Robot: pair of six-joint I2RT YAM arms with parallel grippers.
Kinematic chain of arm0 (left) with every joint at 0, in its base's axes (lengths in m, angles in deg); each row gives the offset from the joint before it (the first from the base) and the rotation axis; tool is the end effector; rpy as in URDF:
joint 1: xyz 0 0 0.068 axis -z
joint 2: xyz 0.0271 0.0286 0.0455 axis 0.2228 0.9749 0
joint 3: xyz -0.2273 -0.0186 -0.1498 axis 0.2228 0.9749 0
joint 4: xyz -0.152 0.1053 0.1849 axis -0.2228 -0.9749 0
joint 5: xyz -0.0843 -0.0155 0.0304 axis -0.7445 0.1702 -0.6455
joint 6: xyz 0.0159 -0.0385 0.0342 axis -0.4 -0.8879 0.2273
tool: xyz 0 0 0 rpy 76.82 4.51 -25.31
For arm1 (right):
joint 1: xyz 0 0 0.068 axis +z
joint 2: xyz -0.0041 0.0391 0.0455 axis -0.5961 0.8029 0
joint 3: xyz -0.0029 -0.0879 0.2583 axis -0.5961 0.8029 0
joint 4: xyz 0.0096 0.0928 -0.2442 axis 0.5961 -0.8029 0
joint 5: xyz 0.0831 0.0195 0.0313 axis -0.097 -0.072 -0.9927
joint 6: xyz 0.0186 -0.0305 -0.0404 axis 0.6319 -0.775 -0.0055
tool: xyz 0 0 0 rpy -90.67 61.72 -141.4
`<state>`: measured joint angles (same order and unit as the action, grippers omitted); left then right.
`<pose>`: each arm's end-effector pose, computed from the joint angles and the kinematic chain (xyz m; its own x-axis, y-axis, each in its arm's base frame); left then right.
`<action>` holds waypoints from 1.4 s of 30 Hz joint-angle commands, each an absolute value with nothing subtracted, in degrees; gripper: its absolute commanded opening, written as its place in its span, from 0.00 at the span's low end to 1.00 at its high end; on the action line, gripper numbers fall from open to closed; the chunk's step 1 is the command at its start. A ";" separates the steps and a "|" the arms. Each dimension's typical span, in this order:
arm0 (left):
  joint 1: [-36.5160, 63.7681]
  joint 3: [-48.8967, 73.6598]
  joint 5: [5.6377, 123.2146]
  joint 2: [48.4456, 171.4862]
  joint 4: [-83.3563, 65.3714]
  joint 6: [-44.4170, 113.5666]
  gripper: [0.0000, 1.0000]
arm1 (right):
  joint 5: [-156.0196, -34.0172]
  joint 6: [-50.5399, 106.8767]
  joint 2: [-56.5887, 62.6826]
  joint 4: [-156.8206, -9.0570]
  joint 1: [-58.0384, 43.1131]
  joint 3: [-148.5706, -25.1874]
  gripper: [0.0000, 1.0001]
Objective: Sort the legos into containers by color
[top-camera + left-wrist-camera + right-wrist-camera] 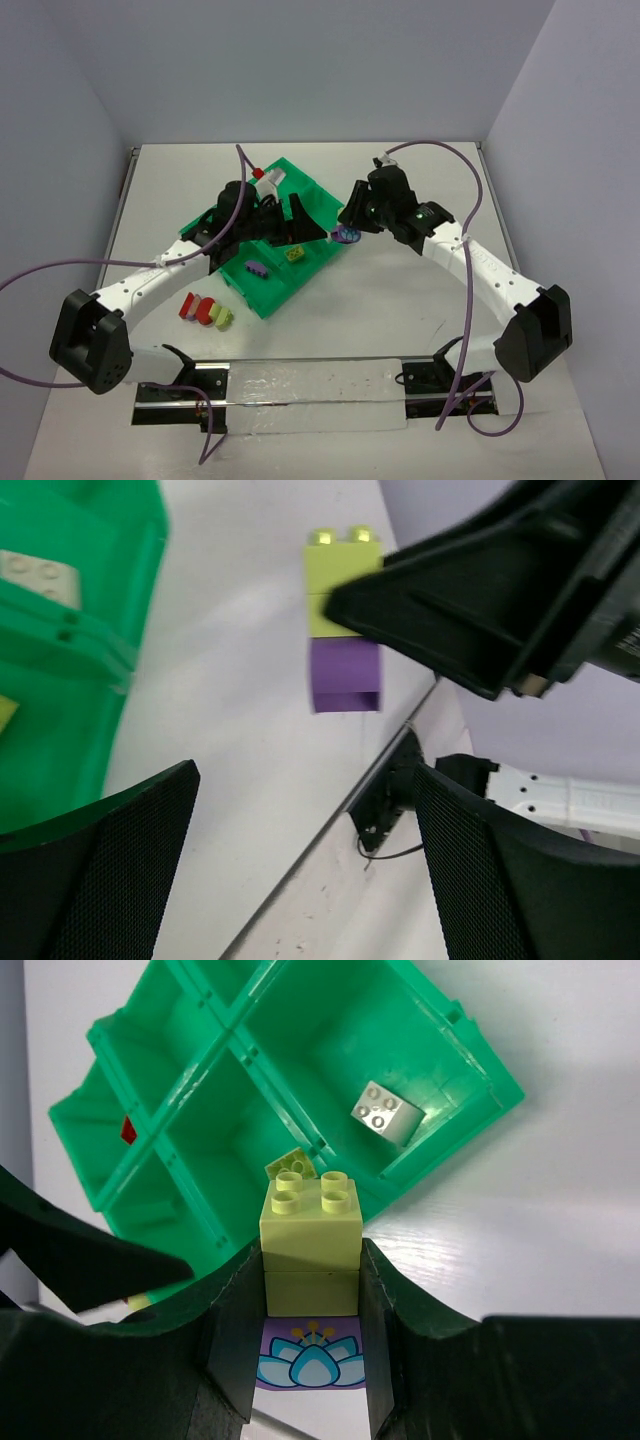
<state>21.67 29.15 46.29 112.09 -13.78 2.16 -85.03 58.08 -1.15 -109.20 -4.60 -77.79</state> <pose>0.2454 -0.1881 0.2902 -0.8323 -0.1824 -0.5234 0.3644 0.5315 -0.7647 0.2546 0.1572 0.3194 -0.7110 0.2605 -0.6532 -0.0954 0.8846 0.4565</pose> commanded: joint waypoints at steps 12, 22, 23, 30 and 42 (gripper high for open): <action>24.30 27.31 44.38 117.82 -3.99 1.14 0.89 | -89.93 66.01 2.03 -107.13 -4.69 -81.38 0.00; 24.30 23.58 44.18 123.24 -3.71 2.24 0.82 | -90.34 64.71 1.65 -108.15 -5.39 -81.56 0.00; 24.30 23.26 44.12 123.64 -3.70 2.28 0.80 | -90.45 64.76 1.41 -107.92 -5.39 -81.37 0.00; 24.30 21.37 44.02 124.49 -4.13 2.02 0.52 | -90.94 64.86 1.07 -107.77 -6.18 -80.81 0.00; 24.04 22.59 43.07 123.16 -7.55 2.99 0.00 | -93.88 65.22 -0.34 -105.63 -14.79 -77.94 0.00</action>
<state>24.28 23.62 43.28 124.29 -6.82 1.63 -93.15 65.43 1.80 -108.10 -12.54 -77.88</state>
